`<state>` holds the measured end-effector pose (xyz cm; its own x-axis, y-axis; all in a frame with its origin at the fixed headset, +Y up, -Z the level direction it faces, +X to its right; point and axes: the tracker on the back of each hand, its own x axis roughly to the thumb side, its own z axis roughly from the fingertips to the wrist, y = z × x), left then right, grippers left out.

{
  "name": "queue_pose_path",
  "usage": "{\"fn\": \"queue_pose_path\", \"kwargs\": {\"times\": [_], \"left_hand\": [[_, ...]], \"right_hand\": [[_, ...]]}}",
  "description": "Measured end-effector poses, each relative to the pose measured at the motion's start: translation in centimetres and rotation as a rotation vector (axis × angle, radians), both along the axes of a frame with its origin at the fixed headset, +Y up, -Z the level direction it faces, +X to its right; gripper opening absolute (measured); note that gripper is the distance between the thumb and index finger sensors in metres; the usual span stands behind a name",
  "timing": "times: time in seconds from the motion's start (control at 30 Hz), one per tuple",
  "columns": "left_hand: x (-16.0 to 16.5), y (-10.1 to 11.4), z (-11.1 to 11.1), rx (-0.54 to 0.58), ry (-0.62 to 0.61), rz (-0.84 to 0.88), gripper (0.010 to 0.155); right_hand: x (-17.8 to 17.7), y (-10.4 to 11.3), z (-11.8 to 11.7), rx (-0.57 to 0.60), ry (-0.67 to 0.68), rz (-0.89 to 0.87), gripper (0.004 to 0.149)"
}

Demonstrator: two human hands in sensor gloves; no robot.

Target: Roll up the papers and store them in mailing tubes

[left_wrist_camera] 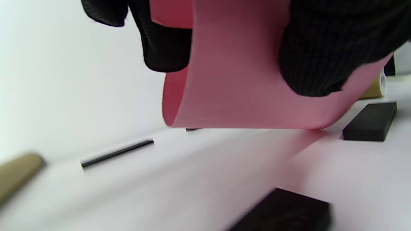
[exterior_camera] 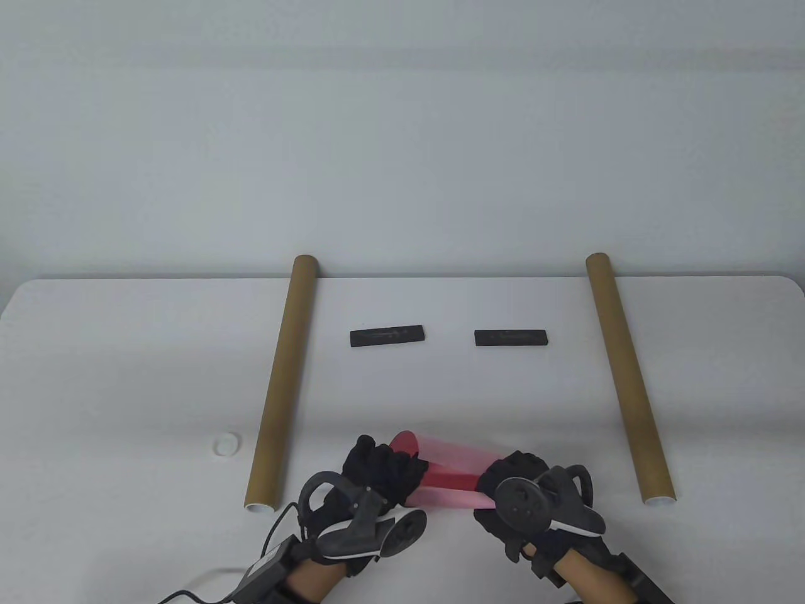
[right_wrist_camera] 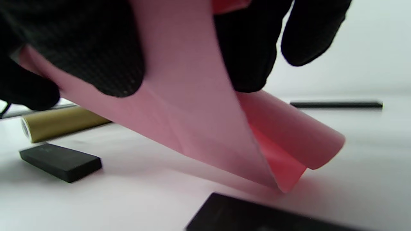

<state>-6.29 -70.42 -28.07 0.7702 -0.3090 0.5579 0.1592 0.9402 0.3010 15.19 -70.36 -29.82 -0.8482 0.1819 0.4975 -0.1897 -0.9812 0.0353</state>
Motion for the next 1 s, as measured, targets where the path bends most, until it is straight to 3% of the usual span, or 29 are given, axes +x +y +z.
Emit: {"fn": "queue_pose_path", "kwargs": {"times": [0.1,0.17,0.23,0.33,0.4,0.47,0.57,0.67,0.8,0.87,0.93,0.97,1.0], "left_hand": [[0.3,-0.1,0.0,0.021,-0.012,-0.006,0.075],[0.2,0.0,-0.4,-0.018,0.011,0.026,0.058],[-0.2,-0.2,-0.9,-0.125,0.056,0.106,0.045],[-1.2,-0.8,-2.1,-0.415,0.142,0.247,0.044],[-1.7,-1.1,-2.4,-0.516,0.163,0.313,0.043],[-1.8,-1.3,-2.7,-0.552,0.166,0.309,0.043],[-1.9,-1.2,-2.4,-0.483,0.168,0.278,0.047],[-1.5,-1.1,-1.5,-0.284,0.092,0.207,0.073],[-0.5,-0.4,-0.3,-0.024,-0.011,0.021,0.082],[-0.1,-0.3,-0.2,-0.001,-0.022,0.011,0.08],[-0.1,-0.1,-0.3,0.013,-0.011,0.03,0.066],[-0.1,0.0,-0.5,-0.024,0.008,0.064,0.057],[-0.3,0.0,-0.7,-0.057,0.029,0.086,0.052]], "right_hand": [[0.2,-0.1,-0.2,-0.089,0.007,-0.053,0.035],[0.2,-0.1,-0.1,-0.089,0.01,-0.062,0.036],[0.1,0.1,0.5,0.021,-0.001,-0.02,0.057],[-0.5,0.7,1.6,0.314,0.042,0.201,0.075],[-0.9,0.7,1.9,0.391,0.06,0.219,0.069],[-1.3,0.5,1.9,0.393,0.054,0.213,0.054],[-1.3,0.4,1.4,0.314,0.045,0.192,0.041],[-0.7,0.1,0.6,0.137,0.02,0.109,0.037],[0.3,-0.2,-0.3,-0.105,-0.033,-0.038,0.036],[0.5,-0.3,-0.4,-0.171,-0.043,-0.105,0.037],[0.5,-0.4,-0.5,-0.183,-0.028,-0.093,0.037],[0.4,-0.4,-0.3,-0.15,-0.018,-0.075,0.041],[0.2,-0.4,0.1,-0.097,0.006,-0.051,0.057]]}}
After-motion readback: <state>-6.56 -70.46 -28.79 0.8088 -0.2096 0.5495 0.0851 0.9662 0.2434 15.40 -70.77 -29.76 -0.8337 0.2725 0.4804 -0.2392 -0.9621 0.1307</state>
